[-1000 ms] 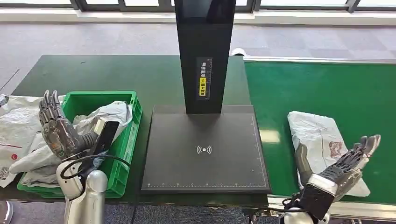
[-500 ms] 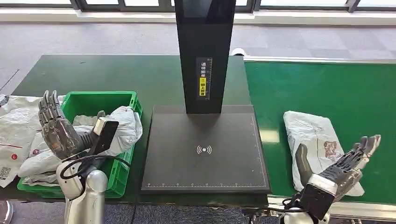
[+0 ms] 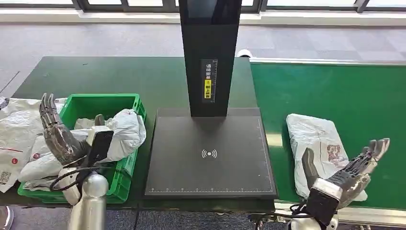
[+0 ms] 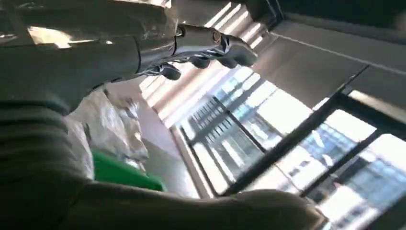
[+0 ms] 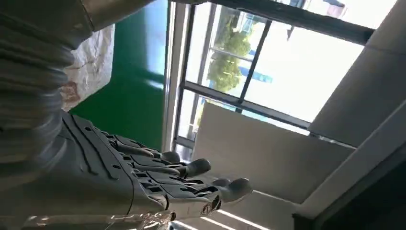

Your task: Moved the parcel from conveyor to table for the left to box.

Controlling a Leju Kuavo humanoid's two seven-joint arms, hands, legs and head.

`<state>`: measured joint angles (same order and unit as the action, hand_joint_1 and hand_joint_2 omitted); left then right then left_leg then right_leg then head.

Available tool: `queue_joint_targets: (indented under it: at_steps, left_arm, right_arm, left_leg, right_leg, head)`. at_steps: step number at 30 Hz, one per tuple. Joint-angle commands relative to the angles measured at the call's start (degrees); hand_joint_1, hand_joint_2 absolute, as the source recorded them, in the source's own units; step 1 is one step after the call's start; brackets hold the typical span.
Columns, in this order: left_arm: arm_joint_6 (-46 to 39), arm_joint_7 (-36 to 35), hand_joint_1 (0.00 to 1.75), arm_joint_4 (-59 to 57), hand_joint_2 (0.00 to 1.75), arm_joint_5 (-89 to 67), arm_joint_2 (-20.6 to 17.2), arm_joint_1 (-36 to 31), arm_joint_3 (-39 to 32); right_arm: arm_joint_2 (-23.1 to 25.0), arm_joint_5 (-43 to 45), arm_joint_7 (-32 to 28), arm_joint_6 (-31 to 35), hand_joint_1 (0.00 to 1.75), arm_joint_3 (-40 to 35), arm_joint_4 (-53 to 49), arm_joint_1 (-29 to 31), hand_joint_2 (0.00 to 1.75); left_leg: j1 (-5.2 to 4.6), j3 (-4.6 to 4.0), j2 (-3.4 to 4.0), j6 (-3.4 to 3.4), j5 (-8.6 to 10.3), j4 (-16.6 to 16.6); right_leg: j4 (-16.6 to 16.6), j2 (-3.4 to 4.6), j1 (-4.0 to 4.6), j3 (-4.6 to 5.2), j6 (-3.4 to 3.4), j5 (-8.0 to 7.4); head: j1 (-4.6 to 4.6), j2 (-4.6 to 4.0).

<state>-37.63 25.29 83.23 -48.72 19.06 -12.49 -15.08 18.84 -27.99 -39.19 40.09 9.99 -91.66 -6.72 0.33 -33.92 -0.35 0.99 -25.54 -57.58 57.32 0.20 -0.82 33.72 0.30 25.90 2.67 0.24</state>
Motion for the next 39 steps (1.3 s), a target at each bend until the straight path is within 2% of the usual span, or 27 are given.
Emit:
queue_joint_targets:
  at_steps: [1, 17, 18, 20, 21, 24, 27, 30, 31, 33, 34, 39]
  left_arm:
    - [20.32, 14.71, 0.00, -3.04, 1.75, 33.14, 0.94, 4.01, 14.69]
    - [20.34, 14.71, 0.00, -3.20, 1.75, 33.13, 0.55, 3.80, 14.17]
    - [23.73, 14.71, 0.00, -2.72, 1.75, 35.21, 0.51, 3.85, 14.59]
    - [32.94, 14.71, 0.00, -0.83, 1.75, 39.64, 0.43, 5.79, 17.30]
    - [41.45, 14.71, 0.00, -0.41, 1.75, 44.62, 0.04, 7.03, 19.30]
    - [49.85, 14.71, 0.00, -0.68, 1.75, 48.75, 0.91, 8.57, 20.46]
    - [48.69, 14.71, 0.00, -1.27, 1.75, 44.69, 0.37, 8.19, 23.41]
    - [48.49, 14.71, 0.00, -1.72, 1.75, 44.99, 0.17, 8.04, 24.48]
    - [47.60, 14.71, 0.00, -0.17, 1.75, 45.16, 0.23, 8.30, 24.11]
    - [48.03, 14.71, 0.00, 0.08, 1.75, 45.64, -0.05, 8.82, 23.03]
    - [48.69, 14.71, 0.00, -0.26, 1.75, 46.14, 0.04, 8.85, 22.07]
    - [49.29, 14.71, 0.00, 0.28, 1.75, 45.25, 0.74, 8.42, 19.51]
  right_arm:
    - [-0.40, -22.98, 6.58, -0.09, 0.00, 20.72, 25.88, 12.09, 1.75]
    - [0.26, -23.48, 6.66, -0.09, 0.00, 20.87, 25.47, 12.19, 1.75]
    - [0.79, -27.52, 8.04, -0.09, 0.00, 22.48, 25.10, 12.35, 1.75]
    - [-0.94, -37.57, 14.12, -0.09, 0.00, 25.86, 28.63, 14.92, 1.75]
    - [-3.01, -39.97, 15.99, -0.09, 0.00, 27.27, 33.02, 17.60, 1.75]
    - [-7.37, -45.91, 21.22, -0.09, 0.00, 28.06, 43.20, 22.75, 1.75]
    - [-10.28, -50.48, 26.04, -0.09, 0.00, 28.37, 49.55, 26.98, 1.75]
    - [-11.72, -49.80, 26.03, -0.09, 0.00, 29.91, 52.97, 29.03, 1.75]
    - [-13.57, -47.96, 27.29, -2.64, 0.00, 31.07, 61.64, 31.87, 1.75]
    - [-16.94, -48.14, 29.73, -0.22, 0.00, 30.88, 70.72, 35.07, 1.75]
    - [-17.92, -48.77, 31.46, -0.34, 0.00, 30.54, 72.44, 35.63, 1.75]
    - [-18.61, -51.20, 34.78, -1.99, 0.00, 28.70, 74.77, 36.85, 1.75]
  left_leg:
    - [0.09, 0.18, -0.04, -0.09, 0.05, 0.16]
    - [-0.04, 0.08, 0.02, -0.05, -0.01, 0.07]
    - [-0.03, 0.13, 0.04, -0.07, -0.01, 0.11]
    - [-0.02, 0.12, 0.07, -0.08, -0.02, 0.11]
    - [-0.04, 0.07, 0.06, -0.07, -0.01, 0.08]
    - [-0.03, 0.17, 0.13, -0.13, 0.01, 0.16]
    - [-0.05, 0.14, 0.18, -0.12, 0.00, 0.12]
    - [-0.05, 0.07, 0.08, -0.13, 0.03, 0.07]
    - [-0.07, 0.07, 0.06, -0.11, 0.01, 0.02]
    - [-0.06, 0.11, 0.13, -0.11, 0.00, 0.01]
    - [-0.03, 0.21, 0.27, -0.13, -0.01, 0.09]
    - [-0.09, 0.07, 0.03, -0.11, -0.01, 0.00]
  right_leg:
    - [-0.34, -0.09, 0.11, -0.35, 0.04, -0.11]
    - [-0.10, 0.00, 0.02, -0.15, 0.02, -0.02]
    - [-0.16, 0.01, 0.03, -0.21, 0.02, -0.03]
    - [-0.19, 0.03, 0.04, -0.22, 0.02, -0.04]
    - [-0.12, 0.02, 0.01, -0.16, 0.03, -0.03]
    - [-0.28, 0.08, 0.00, -0.27, 0.06, -0.11]
    - [-0.24, 0.14, -0.05, -0.23, 0.10, -0.13]
    - [-0.24, 0.04, -0.05, -0.21, 0.12, -0.14]
    - [-0.19, 0.03, -0.07, -0.20, 0.14, -0.13]
    - [-0.20, 0.11, -0.05, -0.23, 0.13, -0.15]
    - [-0.34, 0.23, -0.01, -0.31, 0.13, -0.20]
    - [-0.15, 0.03, -0.07, -0.20, 0.09, -0.12]
  head:
    - [0.00, 0.00]
    - [0.00, 0.00]
    - [-0.02, 0.00]
    - [-0.02, 0.00]
    - [-0.02, 0.00]
    - [-0.02, 0.00]
    - [-0.02, 0.00]
    - [-0.02, 0.00]
    - [-0.02, 0.00]
    - [-0.02, 0.00]
    - [-0.02, 0.00]
    - [-0.02, 0.00]
